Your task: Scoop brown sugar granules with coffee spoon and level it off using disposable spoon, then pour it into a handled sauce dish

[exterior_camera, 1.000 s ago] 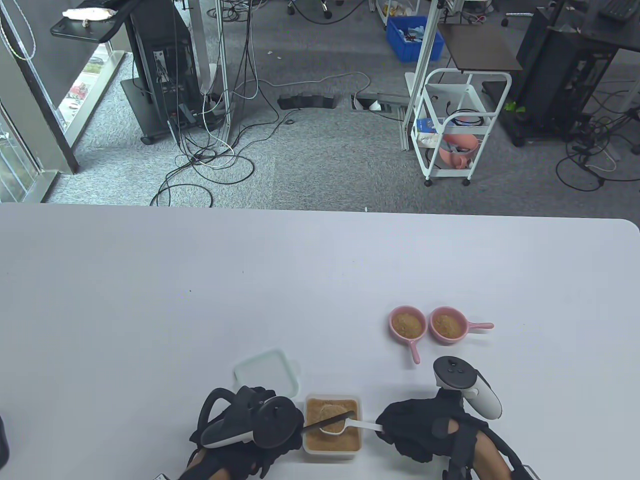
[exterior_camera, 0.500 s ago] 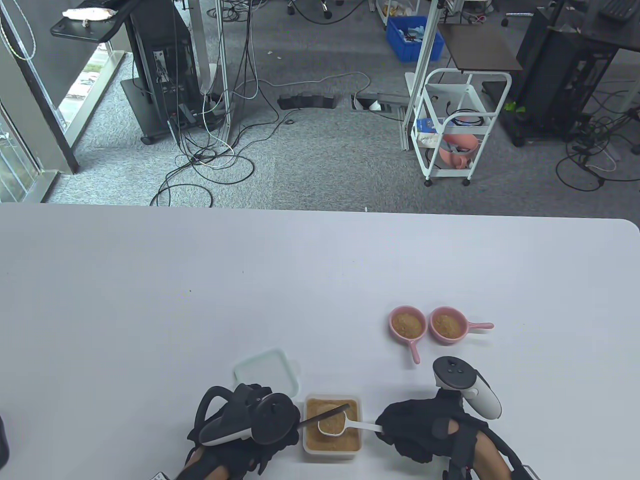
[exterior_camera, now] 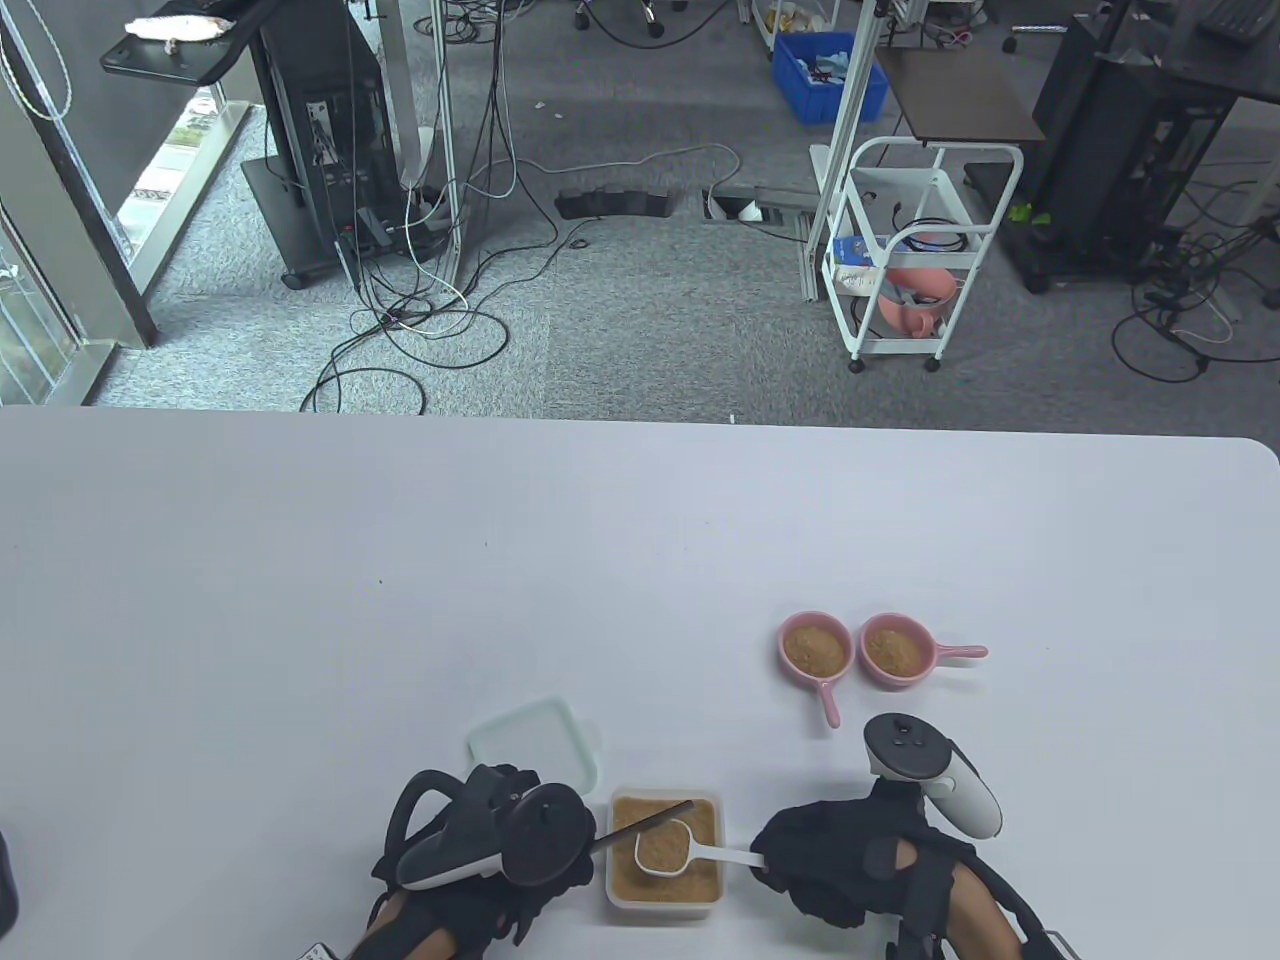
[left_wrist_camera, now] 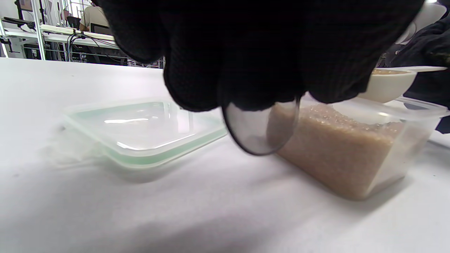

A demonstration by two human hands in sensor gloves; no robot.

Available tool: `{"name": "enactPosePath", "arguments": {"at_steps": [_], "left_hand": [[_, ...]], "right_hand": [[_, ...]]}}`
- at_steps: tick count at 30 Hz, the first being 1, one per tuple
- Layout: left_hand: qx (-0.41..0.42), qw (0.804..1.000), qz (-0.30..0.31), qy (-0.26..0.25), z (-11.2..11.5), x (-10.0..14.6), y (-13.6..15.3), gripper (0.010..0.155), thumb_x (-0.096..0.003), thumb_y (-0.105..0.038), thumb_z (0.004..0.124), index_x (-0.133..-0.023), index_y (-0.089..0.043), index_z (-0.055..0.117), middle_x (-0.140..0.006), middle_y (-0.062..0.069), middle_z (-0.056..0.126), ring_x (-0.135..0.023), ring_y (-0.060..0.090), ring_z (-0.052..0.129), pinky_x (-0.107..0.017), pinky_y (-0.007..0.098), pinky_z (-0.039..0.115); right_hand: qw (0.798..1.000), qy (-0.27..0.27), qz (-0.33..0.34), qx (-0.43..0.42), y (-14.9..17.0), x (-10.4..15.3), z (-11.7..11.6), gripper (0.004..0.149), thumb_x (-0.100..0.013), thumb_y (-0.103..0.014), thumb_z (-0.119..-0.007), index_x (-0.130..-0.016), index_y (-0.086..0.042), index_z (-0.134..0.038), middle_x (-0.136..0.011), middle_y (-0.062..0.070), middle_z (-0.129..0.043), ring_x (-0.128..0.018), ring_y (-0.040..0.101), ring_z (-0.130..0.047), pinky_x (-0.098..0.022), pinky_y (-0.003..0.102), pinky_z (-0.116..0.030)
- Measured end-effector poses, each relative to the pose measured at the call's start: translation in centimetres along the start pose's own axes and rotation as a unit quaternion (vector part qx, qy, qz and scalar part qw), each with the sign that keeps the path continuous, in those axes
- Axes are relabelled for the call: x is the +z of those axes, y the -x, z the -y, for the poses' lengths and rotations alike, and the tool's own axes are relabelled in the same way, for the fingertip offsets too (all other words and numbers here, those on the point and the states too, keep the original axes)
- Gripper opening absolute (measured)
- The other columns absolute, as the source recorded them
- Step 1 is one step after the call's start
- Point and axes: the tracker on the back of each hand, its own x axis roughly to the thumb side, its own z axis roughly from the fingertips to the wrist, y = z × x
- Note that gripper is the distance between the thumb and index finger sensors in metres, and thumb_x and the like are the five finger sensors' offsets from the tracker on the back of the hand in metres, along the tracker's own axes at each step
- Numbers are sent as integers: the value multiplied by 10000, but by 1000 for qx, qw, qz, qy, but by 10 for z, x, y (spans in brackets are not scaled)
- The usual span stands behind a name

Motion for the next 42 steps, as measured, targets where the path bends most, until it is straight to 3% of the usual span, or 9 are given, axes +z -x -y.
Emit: {"name": "enactPosePath", "arguments": {"at_steps": [33, 42], "left_hand": [[19, 999, -29, -27, -7, 3, 18, 409, -412, -568, 850, -792, -423, 896, -752, -160, 973, -740, 131, 1011, -763, 466, 700], [-8, 999, -41, 19, 7, -6, 20, 409, -413, -570, 845, -793, -427, 896, -754, -157, 977, -741, 130, 1016, -760, 464, 706]], "right_hand": [[1000, 7, -2, 3, -1, 3, 4, 438, -526, -367, -724, -842, -86, -834, -413, -28, -960, -146, 203, -927, -351, 503, -784], [1000, 8, -2, 6, 0, 4, 4, 438, -527, -368, -725, -844, -86, -833, -413, -28, -960, -147, 203, -927, -353, 503, -783]]}}
